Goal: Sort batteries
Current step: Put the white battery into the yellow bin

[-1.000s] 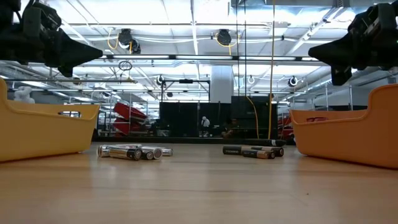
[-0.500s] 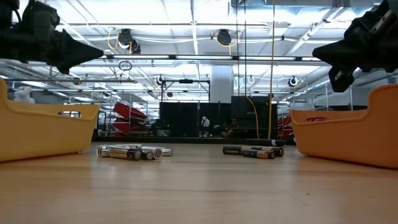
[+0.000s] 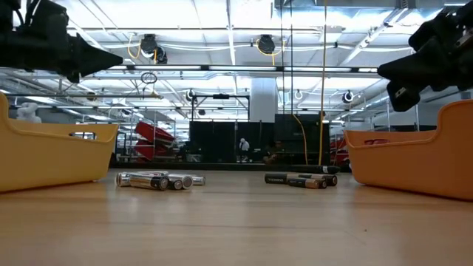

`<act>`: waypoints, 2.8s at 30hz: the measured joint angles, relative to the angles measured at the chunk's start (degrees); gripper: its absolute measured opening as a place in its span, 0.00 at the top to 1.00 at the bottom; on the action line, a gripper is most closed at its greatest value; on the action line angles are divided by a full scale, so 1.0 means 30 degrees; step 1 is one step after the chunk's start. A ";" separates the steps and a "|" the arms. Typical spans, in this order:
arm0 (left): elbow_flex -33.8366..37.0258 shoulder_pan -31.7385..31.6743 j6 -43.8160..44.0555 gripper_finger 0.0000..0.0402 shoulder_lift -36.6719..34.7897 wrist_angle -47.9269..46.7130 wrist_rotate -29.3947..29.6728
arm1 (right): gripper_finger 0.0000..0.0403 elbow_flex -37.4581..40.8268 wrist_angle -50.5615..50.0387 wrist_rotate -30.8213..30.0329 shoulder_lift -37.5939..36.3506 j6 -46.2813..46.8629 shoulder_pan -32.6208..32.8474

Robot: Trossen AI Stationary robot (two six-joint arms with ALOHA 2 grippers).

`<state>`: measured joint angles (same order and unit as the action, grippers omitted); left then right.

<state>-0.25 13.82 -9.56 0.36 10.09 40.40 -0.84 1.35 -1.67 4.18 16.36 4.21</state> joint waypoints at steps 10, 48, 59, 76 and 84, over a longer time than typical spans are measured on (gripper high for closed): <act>0.0000 0.0007 0.1996 0.96 0.0000 -0.0007 -0.0003 | 0.97 0.0007 0.0553 -0.1531 0.1284 -0.0597 0.0007; 0.0000 0.0007 0.6059 0.92 0.0000 -0.1345 -0.0116 | 0.97 0.0007 0.4787 -0.4915 0.2603 -0.1565 0.0007; -0.4387 -0.1060 0.8568 0.92 0.4608 -0.8431 -0.0274 | 0.93 -0.2634 0.5649 -0.6274 0.9410 -0.1700 0.0007; -1.3920 -0.2283 0.4050 0.65 1.8396 -1.1001 -0.5556 | 0.68 -1.1160 0.4548 -0.5330 2.2843 -0.4079 0.0003; -1.7039 -0.2238 0.4054 0.65 2.3374 -1.3755 -0.8401 | 0.68 -1.1373 0.3847 -0.5408 2.3217 -0.3892 0.0007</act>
<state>-51.37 7.11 2.60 70.48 -31.18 15.19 -34.96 12.89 -17.89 73.83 4.69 4.23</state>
